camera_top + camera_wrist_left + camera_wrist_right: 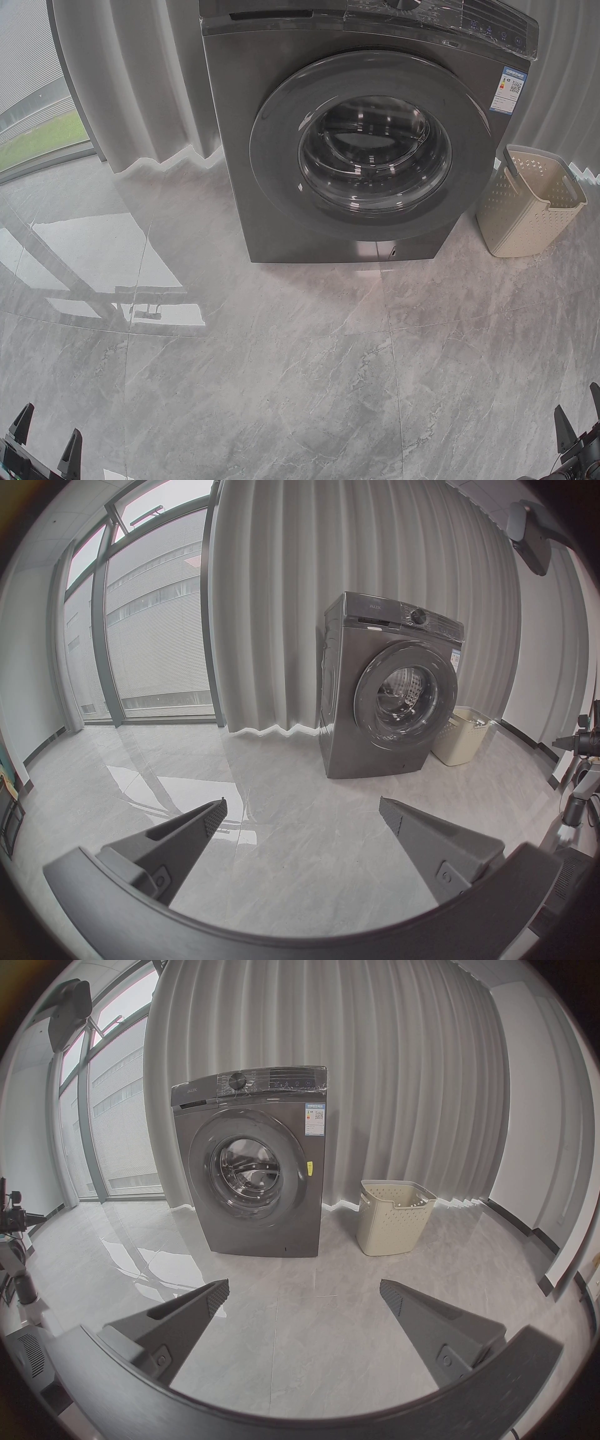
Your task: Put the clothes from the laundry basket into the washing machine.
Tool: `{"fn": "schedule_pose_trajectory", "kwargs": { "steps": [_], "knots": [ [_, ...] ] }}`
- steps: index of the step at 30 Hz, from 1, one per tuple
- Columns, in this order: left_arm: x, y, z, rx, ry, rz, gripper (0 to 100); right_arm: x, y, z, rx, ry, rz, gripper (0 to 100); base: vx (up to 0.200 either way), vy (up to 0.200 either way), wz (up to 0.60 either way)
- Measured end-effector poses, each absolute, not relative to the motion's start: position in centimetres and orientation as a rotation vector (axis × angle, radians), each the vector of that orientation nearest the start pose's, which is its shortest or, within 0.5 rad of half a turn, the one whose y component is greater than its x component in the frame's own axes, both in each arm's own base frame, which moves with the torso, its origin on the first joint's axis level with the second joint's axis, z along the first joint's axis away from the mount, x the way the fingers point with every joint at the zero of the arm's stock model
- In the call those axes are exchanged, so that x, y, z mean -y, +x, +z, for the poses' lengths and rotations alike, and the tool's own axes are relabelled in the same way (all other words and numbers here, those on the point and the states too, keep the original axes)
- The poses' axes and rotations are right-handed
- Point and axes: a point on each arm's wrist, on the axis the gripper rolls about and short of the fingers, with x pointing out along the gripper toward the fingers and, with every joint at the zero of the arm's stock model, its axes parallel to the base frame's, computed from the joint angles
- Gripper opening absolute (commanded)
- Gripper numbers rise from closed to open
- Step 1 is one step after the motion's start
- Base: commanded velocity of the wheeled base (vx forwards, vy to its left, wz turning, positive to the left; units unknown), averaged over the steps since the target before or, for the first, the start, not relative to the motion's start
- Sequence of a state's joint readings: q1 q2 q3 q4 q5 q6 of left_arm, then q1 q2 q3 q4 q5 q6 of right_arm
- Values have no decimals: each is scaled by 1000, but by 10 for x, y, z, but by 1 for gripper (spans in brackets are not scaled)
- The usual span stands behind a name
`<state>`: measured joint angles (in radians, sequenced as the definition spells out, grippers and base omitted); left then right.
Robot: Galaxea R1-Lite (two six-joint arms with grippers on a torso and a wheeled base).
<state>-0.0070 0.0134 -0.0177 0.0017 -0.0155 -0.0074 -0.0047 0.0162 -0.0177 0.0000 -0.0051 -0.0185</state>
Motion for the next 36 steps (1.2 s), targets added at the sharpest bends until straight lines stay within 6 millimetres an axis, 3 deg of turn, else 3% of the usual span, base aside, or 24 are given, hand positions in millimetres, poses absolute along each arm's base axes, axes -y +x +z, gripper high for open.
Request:
{"fn": "schedule_pose_trajectory", "kwargs": {
  "steps": [14,17,25,31,36],
  "knots": [
    [0,-23,81,4,-6,-18,100,0,-23,81,1,-14,-10,100,0,-200,0],
    [0,-23,80,4,-4,-19,100,0,-23,85,32,-11,-7,100,0,0,0],
    [0,-23,80,3,-3,-19,100,0,-32,130,149,23,70,100,0,0,0],
    [0,-23,80,4,-6,-19,100,-2,-8,150,35,73,198,100,200,0,0],
    [0,-23,81,4,-8,-18,100,-8,27,167,-41,107,308,100,200,0,0]
  ]
}}
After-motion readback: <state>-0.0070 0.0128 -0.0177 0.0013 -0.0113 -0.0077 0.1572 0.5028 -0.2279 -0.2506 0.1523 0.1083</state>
